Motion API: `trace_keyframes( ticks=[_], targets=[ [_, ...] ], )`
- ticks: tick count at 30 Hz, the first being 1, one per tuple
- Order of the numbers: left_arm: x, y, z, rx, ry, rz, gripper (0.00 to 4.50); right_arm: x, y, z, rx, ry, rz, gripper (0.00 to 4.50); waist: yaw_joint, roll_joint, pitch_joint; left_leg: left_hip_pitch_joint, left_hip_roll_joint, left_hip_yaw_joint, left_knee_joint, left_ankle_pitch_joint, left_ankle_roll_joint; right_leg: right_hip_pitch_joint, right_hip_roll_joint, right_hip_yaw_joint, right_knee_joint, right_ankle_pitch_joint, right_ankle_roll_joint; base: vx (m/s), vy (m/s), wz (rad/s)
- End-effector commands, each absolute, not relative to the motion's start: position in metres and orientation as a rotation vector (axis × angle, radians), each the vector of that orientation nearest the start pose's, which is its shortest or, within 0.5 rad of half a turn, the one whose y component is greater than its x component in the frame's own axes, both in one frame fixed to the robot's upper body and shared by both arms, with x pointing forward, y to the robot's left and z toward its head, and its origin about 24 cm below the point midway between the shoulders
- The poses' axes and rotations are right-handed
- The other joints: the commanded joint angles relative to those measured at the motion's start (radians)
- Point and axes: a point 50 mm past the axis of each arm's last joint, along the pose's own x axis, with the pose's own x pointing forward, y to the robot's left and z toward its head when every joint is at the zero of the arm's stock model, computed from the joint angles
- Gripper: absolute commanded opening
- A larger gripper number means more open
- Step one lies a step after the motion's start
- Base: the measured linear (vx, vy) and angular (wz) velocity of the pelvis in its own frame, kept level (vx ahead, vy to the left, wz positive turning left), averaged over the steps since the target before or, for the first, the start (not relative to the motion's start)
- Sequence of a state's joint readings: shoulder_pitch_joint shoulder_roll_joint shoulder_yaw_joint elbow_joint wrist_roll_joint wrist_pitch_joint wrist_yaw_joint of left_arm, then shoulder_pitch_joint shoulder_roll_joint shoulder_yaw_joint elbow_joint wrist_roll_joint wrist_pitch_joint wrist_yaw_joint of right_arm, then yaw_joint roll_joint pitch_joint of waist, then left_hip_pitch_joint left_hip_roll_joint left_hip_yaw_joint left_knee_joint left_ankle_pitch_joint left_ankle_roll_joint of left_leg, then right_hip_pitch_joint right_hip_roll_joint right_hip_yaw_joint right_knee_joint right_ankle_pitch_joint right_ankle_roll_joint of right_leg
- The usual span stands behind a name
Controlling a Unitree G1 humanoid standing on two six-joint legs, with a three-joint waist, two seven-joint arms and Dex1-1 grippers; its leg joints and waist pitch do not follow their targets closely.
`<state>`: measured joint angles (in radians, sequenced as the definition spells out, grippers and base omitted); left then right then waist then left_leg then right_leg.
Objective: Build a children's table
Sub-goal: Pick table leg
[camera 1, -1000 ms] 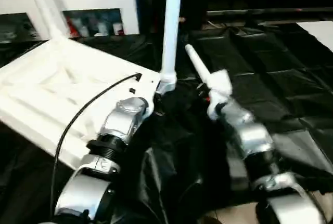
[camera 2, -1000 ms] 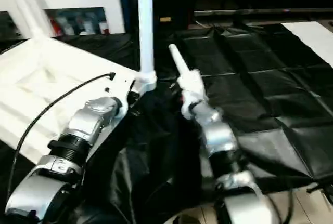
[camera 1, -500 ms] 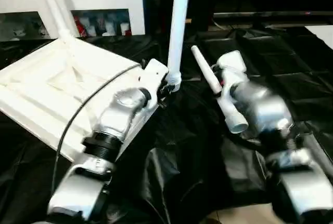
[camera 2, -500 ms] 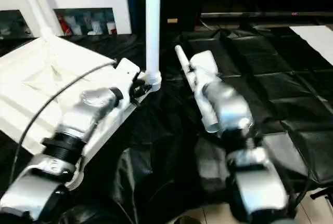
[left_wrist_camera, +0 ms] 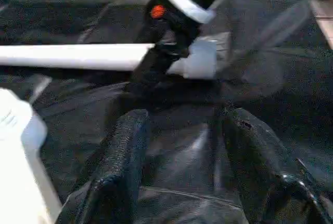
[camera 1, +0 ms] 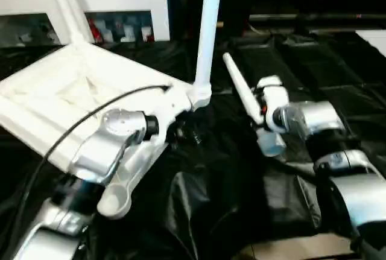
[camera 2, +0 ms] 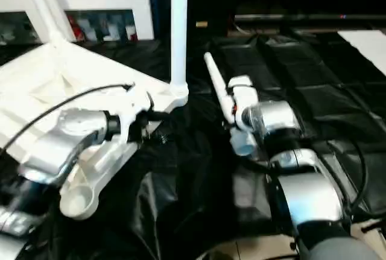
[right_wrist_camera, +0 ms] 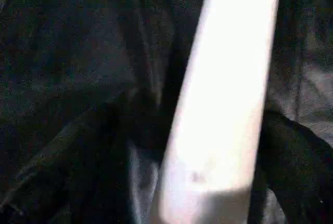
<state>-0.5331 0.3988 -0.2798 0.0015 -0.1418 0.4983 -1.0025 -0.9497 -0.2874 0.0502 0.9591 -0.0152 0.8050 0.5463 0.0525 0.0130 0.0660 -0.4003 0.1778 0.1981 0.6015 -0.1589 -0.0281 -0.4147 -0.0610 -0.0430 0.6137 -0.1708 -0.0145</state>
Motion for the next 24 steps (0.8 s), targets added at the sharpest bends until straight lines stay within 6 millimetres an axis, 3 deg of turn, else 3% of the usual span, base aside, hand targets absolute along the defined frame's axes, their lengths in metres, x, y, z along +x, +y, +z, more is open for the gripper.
trace_keyframes(
  ticks=[1, 8, 16, 18, 20, 24],
  targets=[
    [0.294, 0.099, 0.123, 0.352, 0.243, -1.261, 2.61, 0.369, -0.176, 0.066, -0.120, 0.930, 0.366, 4.15, 0.000, -0.010, -0.073, 0.035, 0.052, -0.021, -0.062, -0.241, -0.029, 0.045, -0.076, 0.041, -0.071, -0.281, -0.213, 0.000, 0.000, 0.00],
    [0.292, 0.099, 0.128, 0.344, 0.247, -1.272, 2.61, 0.367, -0.183, 0.060, -0.114, 0.977, 0.341, 3.69, 0.000, -0.012, -0.072, 0.033, 0.049, -0.022, -0.063, -0.248, -0.037, 0.043, -0.073, 0.041, -0.074, -0.313, -0.192, 0.000, 0.000, 0.00],
    [0.294, 0.101, 0.129, 0.333, 0.268, -1.249, 2.61, 0.365, -0.192, 0.055, -0.084, 0.987, 0.298, 2.84, -0.002, -0.010, -0.075, 0.034, 0.048, -0.022, -0.062, -0.259, -0.045, 0.042, -0.070, 0.040, -0.073, -0.291, -0.198, 0.000, 0.000, 0.00],
    [0.295, 0.101, 0.128, 0.345, 0.263, -1.241, 2.61, 0.364, -0.194, 0.054, -0.074, 0.986, 0.290, 2.72, -0.001, 0.002, -0.076, 0.034, 0.048, -0.024, -0.062, -0.260, -0.047, 0.043, -0.070, 0.039, -0.071, -0.279, -0.199, 0.000, 0.000, 0.00],
    [0.297, 0.100, 0.128, 0.349, 0.257, -1.232, 2.61, 0.363, -0.196, 0.053, -0.068, 0.986, 0.286, 2.61, -0.002, -0.004, -0.077, 0.035, 0.047, -0.022, -0.062, -0.267, -0.045, 0.043, -0.068, 0.039, -0.073, -0.276, -0.200, 0.000, 0.000, 0.00],
    [0.304, 0.098, 0.132, 0.365, 0.212, -1.180, 2.61, 0.362, -0.199, 0.052, -0.017, 0.973, 0.265, 2.25, 0.000, -0.003, -0.079, 0.037, 0.047, -0.023, -0.060, -0.266, -0.047, 0.044, -0.068, 0.039, -0.072, -0.262, -0.203, 0.000, 0.000, 0.00]
  ],
)
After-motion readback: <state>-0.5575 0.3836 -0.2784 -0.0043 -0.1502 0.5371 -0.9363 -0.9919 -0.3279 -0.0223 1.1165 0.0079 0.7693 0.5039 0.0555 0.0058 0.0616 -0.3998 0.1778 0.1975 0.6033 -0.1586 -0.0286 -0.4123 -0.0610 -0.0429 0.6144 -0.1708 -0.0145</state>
